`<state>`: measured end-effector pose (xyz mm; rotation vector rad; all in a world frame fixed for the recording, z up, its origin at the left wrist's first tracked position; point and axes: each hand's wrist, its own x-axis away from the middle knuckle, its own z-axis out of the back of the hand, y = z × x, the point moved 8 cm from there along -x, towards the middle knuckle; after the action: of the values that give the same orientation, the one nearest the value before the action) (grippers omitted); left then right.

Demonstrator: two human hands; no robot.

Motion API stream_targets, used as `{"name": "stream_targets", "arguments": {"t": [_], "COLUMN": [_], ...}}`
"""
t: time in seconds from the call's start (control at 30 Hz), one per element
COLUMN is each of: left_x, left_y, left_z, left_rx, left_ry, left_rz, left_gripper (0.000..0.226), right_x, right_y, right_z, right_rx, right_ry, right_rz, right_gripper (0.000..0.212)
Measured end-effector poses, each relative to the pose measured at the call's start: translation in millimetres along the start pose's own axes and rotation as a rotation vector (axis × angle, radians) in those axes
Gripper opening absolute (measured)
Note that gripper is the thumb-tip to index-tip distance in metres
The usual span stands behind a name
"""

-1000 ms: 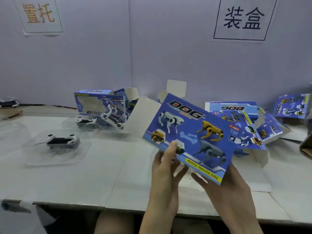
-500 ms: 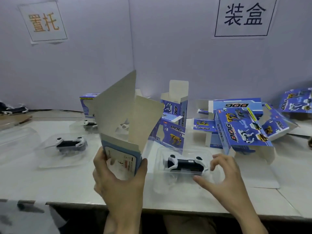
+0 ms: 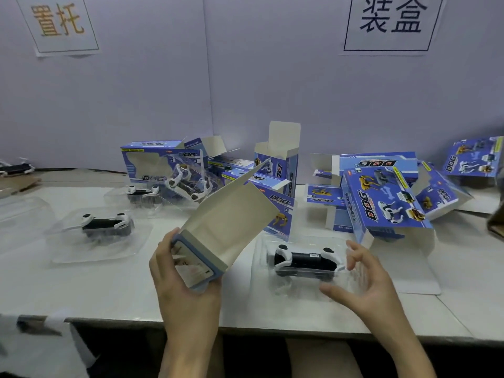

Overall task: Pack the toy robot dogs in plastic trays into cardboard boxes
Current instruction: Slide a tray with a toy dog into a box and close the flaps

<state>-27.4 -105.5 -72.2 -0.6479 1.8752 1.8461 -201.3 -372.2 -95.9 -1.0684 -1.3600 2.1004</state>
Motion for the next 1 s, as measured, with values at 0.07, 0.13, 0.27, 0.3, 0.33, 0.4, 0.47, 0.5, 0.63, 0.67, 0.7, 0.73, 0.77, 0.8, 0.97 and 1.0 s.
{"name": "stream_targets", "arguments": {"t": [0.07,0.13,0.27,0.3,0.33,0.4,0.47,0.5,0.63,0.67,0.7,0.73,0.77,0.8,0.97,1.0], "left_x": [1,0,0,0,0,0,1,1,4,5,6,8,9,10,12,12], "left_y": [-1,-2,-2,-1,1,9,13,15,19,20,23,26,28,29,27,27], "left_z": [0,-1,-4,-5,-6,-8,-10,-10,-17,-19,-22,-24,-26,-29,-32,-32], "left_rx": [-0.005,-0.007,-0.03,-0.028,-0.027,-0.038,-0.033,-0.028,-0.025,-0.028,-0.034,-0.045,-0.063,-0.083,-0.143,-0.149], "left_ry": [-0.001,-0.002,-0.026,-0.036,-0.045,-0.056,-0.067,-0.076,-0.152,-0.173,-0.192,-0.208,-0.22,-0.229,-0.251,-0.254], "left_rz": [-0.008,-0.023,-0.03,-0.025,-0.031,-0.07,-0.096,-0.1,-0.121,-0.135,-0.155,-0.176,-0.19,-0.198,-0.18,-0.192], "left_gripper": [0.105,0.104,0.104,0.102,0.097,0.09,0.089,0.089,0.094,0.096,0.095,0.092,0.09,0.089,0.103,0.104], "right_x": [1,5,13,13,13,12,12,13,13,13,14,15,16,17,24,25], "right_y": [0,0,-10,-13,-15,-18,-23,-26,-36,-39,-43,-46,-50,-55,-76,-80], "right_z": [9,17,32,35,39,45,50,51,56,58,59,59,59,59,47,43], "right_rx": [-0.101,-0.222,-0.532,-0.608,-0.682,-0.777,-0.735,-0.7,-0.517,-0.475,-0.448,-0.431,-0.405,-0.358,-0.079,-0.035], "right_ry": [-0.045,-0.124,-0.218,-0.218,-0.202,-0.158,-0.092,-0.062,0.054,0.094,0.135,0.174,0.211,0.247,0.284,0.273], "right_rz": [-0.007,0.012,0.083,0.088,0.08,0.068,0.104,0.126,0.157,0.164,0.166,0.169,0.176,0.185,0.206,0.216], "right_gripper": [0.047,0.049,0.039,0.042,0.053,0.078,0.058,0.041,0.039,0.038,0.034,0.031,0.031,0.033,0.048,0.05]}}
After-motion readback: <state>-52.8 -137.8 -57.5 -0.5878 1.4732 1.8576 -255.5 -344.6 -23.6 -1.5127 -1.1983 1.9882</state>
